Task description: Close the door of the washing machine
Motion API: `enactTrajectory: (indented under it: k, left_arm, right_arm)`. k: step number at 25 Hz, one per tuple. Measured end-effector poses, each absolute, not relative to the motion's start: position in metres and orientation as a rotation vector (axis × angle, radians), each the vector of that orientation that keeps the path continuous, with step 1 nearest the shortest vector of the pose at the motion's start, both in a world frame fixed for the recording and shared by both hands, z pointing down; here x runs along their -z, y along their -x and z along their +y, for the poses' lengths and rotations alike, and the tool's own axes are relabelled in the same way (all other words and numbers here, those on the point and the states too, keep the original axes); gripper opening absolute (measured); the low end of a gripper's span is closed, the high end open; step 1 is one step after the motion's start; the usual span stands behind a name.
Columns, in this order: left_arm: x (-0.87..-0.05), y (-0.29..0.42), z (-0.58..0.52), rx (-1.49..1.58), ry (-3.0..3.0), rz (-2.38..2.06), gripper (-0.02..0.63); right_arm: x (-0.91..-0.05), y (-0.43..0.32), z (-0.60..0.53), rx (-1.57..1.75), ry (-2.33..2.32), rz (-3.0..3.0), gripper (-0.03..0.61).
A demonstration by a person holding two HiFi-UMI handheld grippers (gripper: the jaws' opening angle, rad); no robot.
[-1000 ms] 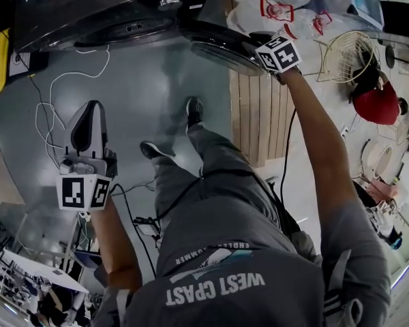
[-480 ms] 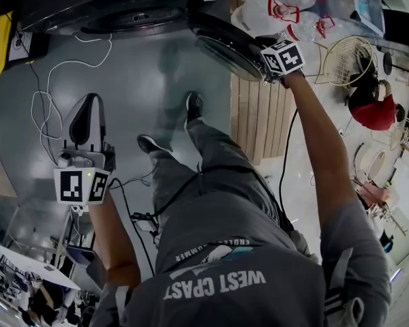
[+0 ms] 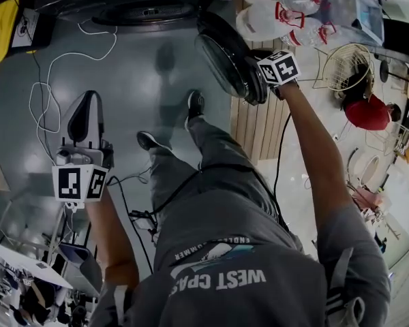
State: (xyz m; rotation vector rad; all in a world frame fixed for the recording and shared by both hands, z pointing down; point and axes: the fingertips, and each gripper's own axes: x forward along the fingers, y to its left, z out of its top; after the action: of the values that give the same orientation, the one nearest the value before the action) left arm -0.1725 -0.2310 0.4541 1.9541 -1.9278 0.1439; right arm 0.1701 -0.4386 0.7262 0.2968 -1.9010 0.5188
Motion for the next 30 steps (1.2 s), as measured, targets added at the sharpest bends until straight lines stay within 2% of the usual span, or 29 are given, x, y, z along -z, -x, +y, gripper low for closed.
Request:
enactTrajectory:
  k: [15, 30]
  left_arm:
    - [-0.458, 0.219, -0.157, -0.113, -1.828, -2.031, 0.029]
    - [-0.457, 0.245, -0.088, -0.087, -1.718, -2.122, 0.029]
  right_arm:
    - [-0.731, -0.095, -0.374, -0.773, -0.289, -1.915, 0.191]
    - [-0.724, -0.023, -0.355, -0.978, -0.383, -1.957, 0.201]
